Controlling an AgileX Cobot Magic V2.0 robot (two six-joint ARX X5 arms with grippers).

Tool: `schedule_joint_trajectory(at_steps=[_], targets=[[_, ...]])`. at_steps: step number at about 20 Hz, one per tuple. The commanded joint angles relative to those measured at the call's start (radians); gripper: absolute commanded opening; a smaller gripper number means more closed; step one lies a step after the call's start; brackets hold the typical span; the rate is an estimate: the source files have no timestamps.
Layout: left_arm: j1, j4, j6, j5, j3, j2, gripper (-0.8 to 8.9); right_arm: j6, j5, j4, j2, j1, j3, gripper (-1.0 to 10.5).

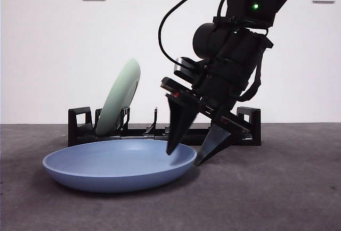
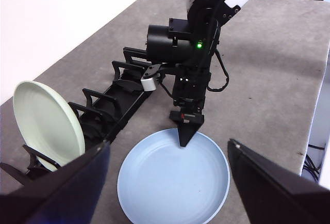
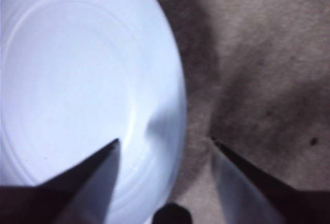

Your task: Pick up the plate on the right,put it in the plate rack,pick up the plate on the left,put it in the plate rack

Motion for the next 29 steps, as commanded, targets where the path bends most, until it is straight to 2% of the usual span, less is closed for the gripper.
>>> schedule_joint_trajectory(at_steps=[1, 3, 8, 15, 19, 22, 26, 29], targets=[[-0.013, 0.002, 0.014, 0.001, -0.001, 0.001, 3.88, 0.012, 0.000, -0.003, 0.031, 0.011, -0.011, 0.4], [-0.021, 0.000, 0.026, 0.000, -0.001, 0.004, 3.88, 0.014, 0.002, -0.002, 0.031, 0.012, -0.011, -0.2], [-0.054, -0.001, 0.034, -0.007, -0.001, 0.023, 3.88, 0.020, 0.025, -0.003, 0.027, 0.012, -0.010, -0.2], [-0.153, -0.023, 0.088, -0.109, -0.001, 0.071, 3.88, 0.016, 0.027, -0.043, -0.098, -0.002, -0.009, -0.2], [-0.301, -0.018, 0.167, -0.223, -0.001, 0.145, 3.88, -0.008, 0.032, -0.150, -0.303, -0.047, 0.006, -0.2], [-0.443, 0.023, 0.236, -0.351, -0.001, 0.216, 3.88, -0.036, 0.032, -0.265, -0.447, -0.111, 0.024, -0.2], [-0.605, 0.122, 0.377, -0.533, -0.001, 0.322, 3.88, -0.060, 0.031, -0.407, -0.549, -0.195, 0.068, -0.2], [-0.681, 0.205, 0.467, -0.645, -0.001, 0.399, 3.88, -0.082, 0.019, -0.499, -0.561, -0.226, 0.108, -0.2]])
